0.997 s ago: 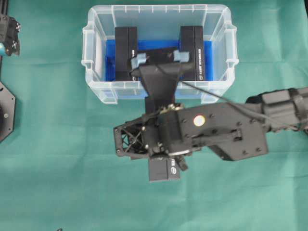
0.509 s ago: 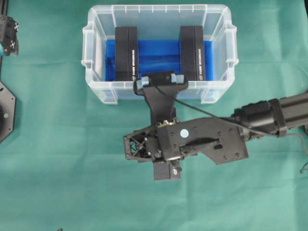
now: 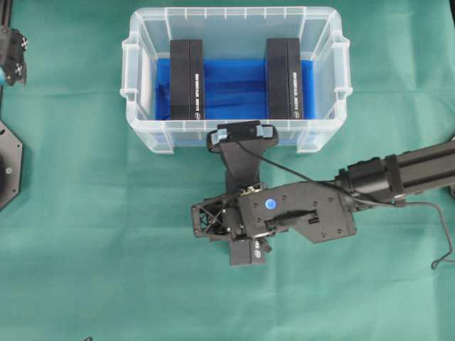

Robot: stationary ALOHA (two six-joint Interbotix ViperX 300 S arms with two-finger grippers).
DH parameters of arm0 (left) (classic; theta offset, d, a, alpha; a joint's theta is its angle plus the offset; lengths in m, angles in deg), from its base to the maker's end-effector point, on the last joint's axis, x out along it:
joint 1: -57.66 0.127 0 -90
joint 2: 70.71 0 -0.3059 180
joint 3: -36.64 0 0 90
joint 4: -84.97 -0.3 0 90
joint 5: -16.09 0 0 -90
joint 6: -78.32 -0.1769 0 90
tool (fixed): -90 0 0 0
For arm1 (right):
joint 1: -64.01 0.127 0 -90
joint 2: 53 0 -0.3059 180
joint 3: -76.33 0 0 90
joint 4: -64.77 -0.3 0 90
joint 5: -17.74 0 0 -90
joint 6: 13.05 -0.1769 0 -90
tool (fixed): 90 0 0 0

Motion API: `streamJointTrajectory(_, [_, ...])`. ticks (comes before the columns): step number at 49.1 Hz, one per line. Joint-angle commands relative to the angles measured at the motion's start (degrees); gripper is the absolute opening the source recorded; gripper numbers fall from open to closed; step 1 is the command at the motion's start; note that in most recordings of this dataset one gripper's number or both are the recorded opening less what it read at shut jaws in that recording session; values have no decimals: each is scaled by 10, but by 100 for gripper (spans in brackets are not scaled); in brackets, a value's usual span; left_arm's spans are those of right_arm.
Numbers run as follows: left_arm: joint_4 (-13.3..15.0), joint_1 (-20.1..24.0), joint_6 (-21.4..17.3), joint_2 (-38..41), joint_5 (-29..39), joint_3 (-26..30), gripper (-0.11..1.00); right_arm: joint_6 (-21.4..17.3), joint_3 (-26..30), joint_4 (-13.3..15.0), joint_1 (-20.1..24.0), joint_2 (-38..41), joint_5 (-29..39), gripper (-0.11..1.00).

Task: Take out the box from the case.
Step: 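Carry the box over the case front wall toward the table, then lower the box onto the table and open the right gripper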

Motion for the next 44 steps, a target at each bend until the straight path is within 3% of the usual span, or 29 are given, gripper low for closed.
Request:
streamJointTrajectory(1, [-2, 2, 0, -2, 0, 6, 98, 1, 7, 2, 1, -14, -9, 66])
streamJointTrajectory(36, [-3, 1, 1, -3, 0, 5, 98, 0, 7, 4, 3, -14, -4, 67])
streamJointTrajectory(44, [-3, 2, 1, -2, 0, 5, 98, -1, 9, 9, 3, -15, -13, 94])
